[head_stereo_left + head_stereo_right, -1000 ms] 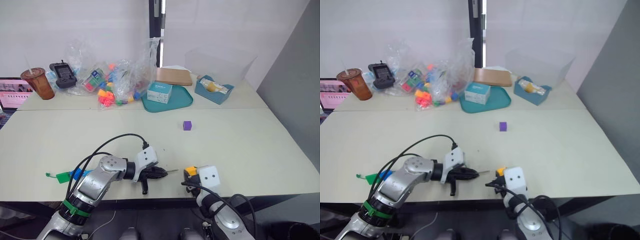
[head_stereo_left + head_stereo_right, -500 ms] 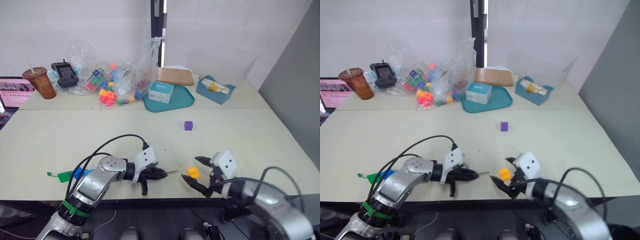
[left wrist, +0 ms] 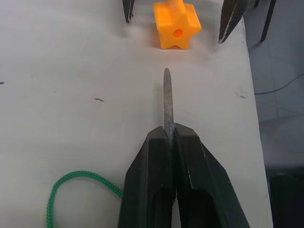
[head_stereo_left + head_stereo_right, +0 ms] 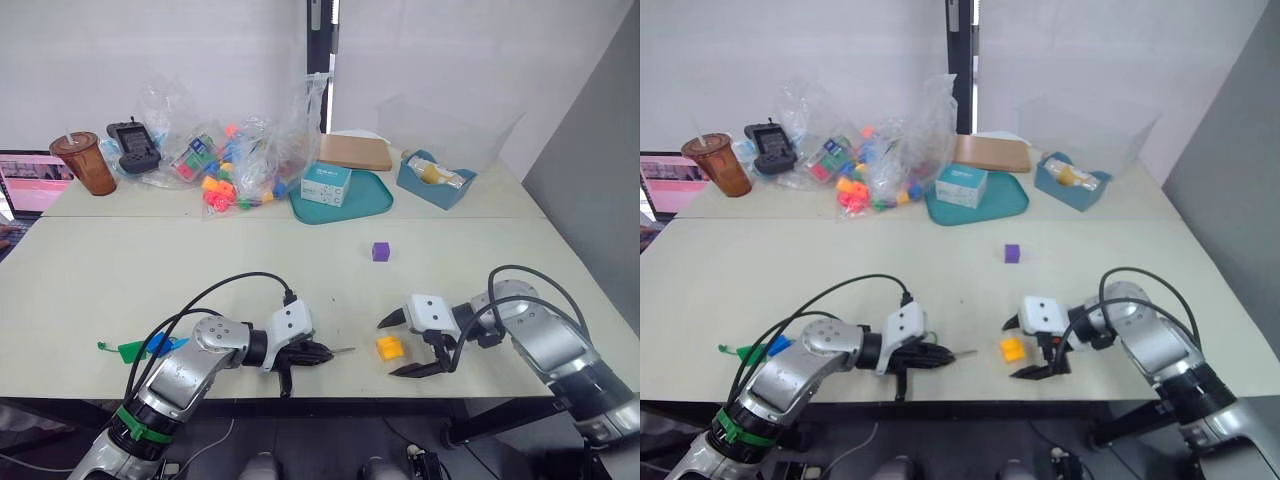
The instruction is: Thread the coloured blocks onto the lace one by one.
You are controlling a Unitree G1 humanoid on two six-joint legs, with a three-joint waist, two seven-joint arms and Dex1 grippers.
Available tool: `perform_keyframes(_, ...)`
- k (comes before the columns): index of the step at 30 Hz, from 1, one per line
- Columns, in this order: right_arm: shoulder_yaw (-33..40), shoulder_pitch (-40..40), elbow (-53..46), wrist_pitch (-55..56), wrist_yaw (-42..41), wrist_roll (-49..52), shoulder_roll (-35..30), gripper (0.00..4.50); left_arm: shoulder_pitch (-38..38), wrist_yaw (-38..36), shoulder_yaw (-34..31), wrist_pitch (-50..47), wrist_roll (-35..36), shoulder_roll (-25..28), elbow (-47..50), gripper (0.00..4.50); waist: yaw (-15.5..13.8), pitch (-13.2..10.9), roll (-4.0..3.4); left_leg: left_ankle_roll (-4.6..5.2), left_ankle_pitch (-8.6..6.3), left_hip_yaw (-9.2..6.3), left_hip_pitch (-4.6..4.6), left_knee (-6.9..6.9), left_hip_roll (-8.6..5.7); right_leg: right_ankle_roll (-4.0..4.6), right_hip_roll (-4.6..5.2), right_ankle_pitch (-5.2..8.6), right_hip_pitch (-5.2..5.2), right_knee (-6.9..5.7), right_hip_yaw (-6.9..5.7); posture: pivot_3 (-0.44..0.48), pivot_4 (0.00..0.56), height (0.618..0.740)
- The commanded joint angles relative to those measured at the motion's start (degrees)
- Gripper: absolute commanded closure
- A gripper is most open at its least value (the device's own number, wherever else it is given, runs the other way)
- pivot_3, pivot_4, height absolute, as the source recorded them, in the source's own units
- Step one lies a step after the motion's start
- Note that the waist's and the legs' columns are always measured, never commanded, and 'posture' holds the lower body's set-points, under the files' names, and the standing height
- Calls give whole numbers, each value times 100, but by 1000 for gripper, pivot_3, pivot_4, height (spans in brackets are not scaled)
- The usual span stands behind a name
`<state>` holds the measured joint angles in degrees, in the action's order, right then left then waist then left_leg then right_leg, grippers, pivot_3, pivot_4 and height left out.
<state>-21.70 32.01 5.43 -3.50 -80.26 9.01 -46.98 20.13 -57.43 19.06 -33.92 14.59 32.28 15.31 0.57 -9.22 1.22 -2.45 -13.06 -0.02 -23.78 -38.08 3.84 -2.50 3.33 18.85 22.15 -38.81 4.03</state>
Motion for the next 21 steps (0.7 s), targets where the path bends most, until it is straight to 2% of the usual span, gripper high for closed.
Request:
perform_keyframes(1,38,236,338,563,-287,-126,126,49,3,35,-80,-97,150,-5,328,4500,7,0,0,0,0,-1,1,0,0,0,-1,0,0,-2,0,0,150,740)
perform_keyframes(5,37,232,593,787,-389,-221,298,49,-23,79,-76,-171,192,30,397,4500,3,0,0,0,0,-1,2,-2,0,0,1,0,-1,-3,0,0,150,740)
perform_keyframes(7,54,205,691,844,-385,-268,354,482,-13,97,-75,-196,207,38,411,4500,1,0,0,0,0,-1,2,-3,0,0,1,0,-1,-5,0,0,150,740)
perform_keyframes(14,145,109,889,889,-257,-310,464,2909,162,229,53,-317,145,-107,396,4500,10,0,0,0,0,-1,5,-5,1,0,-1,0,-3,-11,0,0,150,740)
perform_keyframes(15,171,90,853,786,-197,-280,507,3124,223,293,101,-372,99,-148,365,4500,10,0,0,0,0,-1,6,-8,0,0,-1,0,-3,-12,0,0,150,740)
perform_keyframes(21,164,-65,359,150,57,-270,678,3137,471,419,324,-454,-17,-277,221,4500,35,0,0,0,0,-3,7,-14,2,1,-3,0,-5,-17,1,0,150,740)
